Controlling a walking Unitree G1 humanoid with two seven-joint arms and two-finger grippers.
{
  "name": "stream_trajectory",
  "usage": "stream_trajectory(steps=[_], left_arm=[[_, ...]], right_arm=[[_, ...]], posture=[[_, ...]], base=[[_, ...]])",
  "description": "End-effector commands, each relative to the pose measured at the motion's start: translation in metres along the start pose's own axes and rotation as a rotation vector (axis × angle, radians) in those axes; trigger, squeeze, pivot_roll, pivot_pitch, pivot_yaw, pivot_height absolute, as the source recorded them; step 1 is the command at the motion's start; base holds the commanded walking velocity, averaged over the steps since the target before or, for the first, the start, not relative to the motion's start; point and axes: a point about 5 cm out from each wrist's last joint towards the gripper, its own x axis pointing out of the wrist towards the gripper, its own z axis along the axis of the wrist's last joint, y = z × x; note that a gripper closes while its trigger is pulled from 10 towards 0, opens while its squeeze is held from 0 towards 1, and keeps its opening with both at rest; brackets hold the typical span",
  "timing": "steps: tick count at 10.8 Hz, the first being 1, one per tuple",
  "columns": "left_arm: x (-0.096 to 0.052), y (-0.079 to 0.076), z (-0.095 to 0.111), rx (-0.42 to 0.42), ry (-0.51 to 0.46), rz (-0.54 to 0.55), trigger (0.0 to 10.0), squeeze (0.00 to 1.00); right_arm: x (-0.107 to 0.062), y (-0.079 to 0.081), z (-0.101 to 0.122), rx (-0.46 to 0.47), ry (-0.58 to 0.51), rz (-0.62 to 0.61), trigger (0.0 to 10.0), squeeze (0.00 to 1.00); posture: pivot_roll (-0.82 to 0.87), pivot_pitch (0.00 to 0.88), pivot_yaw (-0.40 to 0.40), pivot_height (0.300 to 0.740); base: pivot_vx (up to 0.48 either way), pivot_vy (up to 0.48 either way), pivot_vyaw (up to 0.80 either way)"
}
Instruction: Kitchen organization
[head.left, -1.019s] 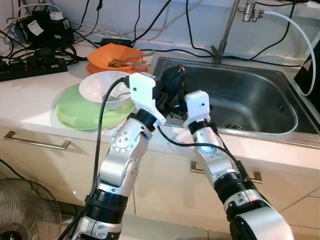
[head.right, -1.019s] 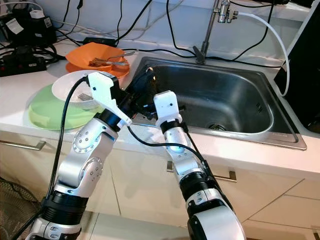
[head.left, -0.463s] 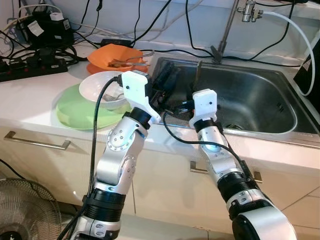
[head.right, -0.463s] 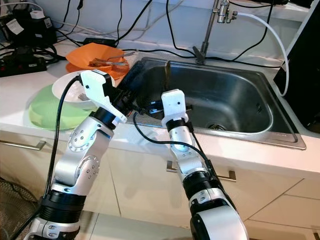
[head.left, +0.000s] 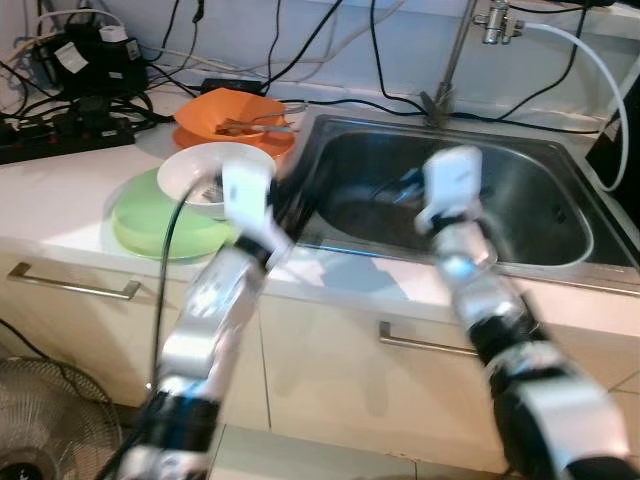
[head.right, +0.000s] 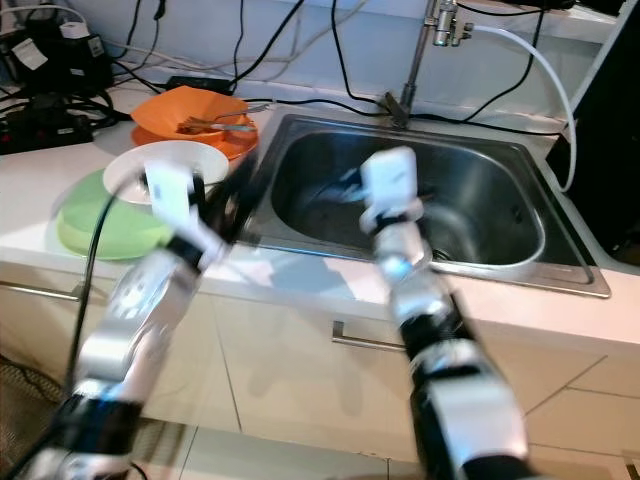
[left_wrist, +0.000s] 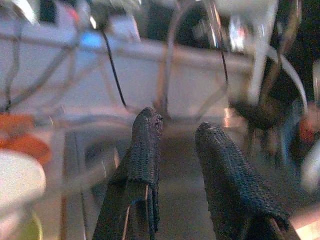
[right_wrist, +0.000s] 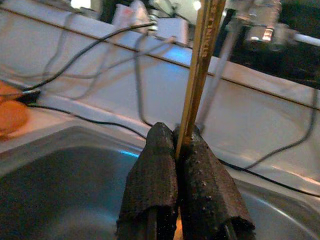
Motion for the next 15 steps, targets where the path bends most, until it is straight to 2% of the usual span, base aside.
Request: stream_trajectory(steps=[1, 3, 4, 8, 10, 15], left_arm=[[0.001, -0.009, -0.009, 0.017, 0.053, -0.060, 10.0, 0.00], [-0.004, -0.017, -0.022, 0.057, 0.131, -0.126, 10.0, 0.00], [-0.005, -0.021, -0.026, 0.045, 0.146, -0.139, 10.0, 0.00], [-0.008, -0.019, -0.031, 0.101, 0.208, -0.149, 10.0, 0.00], [-0.011, -0.020, -0.040, 0.100, 0.251, -0.150, 10.0, 0.00], [-0.014, -0.023, -0.051, 0.112, 0.357, -0.165, 10.0, 0.00]], right_arm=[[0.004, -0.005, -0.002, 0.011, 0.045, -0.022, 10.0, 0.00], [0.009, -0.009, -0.003, 0.014, 0.090, -0.028, 10.0, 0.00], [0.011, -0.010, -0.006, -0.019, 0.121, -0.024, 10.0, 0.00], [0.005, -0.005, -0.027, 0.083, 0.315, -0.002, 10.0, 0.00], [0.001, -0.001, -0.033, 0.114, 0.350, 0.023, 10.0, 0.00], [0.000, 0.003, -0.036, 0.111, 0.375, 0.048, 10.0, 0.00]], posture=[[0.25, 0.000, -0.043, 0.740], [0.25, 0.000, -0.045, 0.740], [0.25, 0.000, -0.045, 0.740], [0.25, 0.000, -0.050, 0.740], [0.25, 0.000, -0.054, 0.740], [0.25, 0.000, -0.059, 0.740]], base=[[0.000, 0.000, 0.00], [0.000, 0.000, 0.00], [0.000, 0.000, 0.00], [0.000, 0.000, 0.00], [0.000, 0.000, 0.00], [0.000, 0.000, 0.00]])
